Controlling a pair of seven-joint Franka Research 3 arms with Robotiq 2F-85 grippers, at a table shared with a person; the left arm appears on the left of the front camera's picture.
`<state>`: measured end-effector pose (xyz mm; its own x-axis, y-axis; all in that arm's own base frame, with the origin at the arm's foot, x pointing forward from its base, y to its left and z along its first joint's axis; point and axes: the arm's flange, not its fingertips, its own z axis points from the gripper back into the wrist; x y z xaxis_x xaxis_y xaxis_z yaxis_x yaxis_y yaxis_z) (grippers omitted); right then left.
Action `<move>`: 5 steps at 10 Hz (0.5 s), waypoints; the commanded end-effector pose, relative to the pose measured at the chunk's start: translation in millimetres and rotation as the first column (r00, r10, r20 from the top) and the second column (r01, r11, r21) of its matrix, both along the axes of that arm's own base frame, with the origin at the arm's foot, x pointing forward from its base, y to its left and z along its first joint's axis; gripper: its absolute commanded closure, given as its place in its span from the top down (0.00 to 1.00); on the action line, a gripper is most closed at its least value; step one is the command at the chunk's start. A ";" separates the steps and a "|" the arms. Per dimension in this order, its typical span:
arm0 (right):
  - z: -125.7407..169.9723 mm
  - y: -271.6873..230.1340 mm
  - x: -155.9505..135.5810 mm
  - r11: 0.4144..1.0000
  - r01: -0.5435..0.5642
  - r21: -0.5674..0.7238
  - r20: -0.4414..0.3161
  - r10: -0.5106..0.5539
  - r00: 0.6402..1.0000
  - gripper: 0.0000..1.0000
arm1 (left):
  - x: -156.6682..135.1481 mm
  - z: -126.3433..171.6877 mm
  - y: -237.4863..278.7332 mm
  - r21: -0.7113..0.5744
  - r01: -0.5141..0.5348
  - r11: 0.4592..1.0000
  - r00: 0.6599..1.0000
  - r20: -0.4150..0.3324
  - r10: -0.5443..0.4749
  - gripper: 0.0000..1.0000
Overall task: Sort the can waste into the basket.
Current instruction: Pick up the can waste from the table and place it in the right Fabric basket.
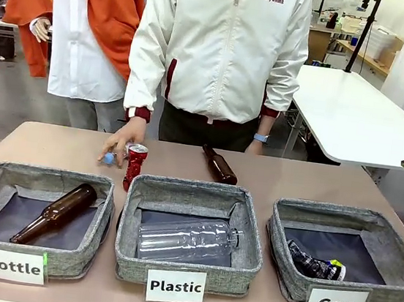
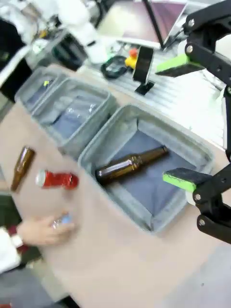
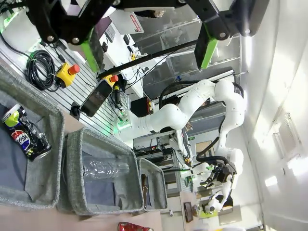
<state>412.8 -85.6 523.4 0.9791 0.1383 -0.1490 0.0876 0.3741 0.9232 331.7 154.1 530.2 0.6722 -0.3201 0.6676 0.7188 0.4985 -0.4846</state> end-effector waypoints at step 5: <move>3.1 -3.0 0.0 1.000 -0.022 -0.004 0.013 0.022 1.000 1.00 | -50.4 -20.0 66.8 -0.039 -0.205 0.978 0.975 0.081 0.208 0.98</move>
<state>412.8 -85.7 523.4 0.9791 0.1384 -0.1488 0.0875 0.3742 0.9232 278.4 232.4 513.3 0.6804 -0.1396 0.7194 0.6207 0.6315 -0.4646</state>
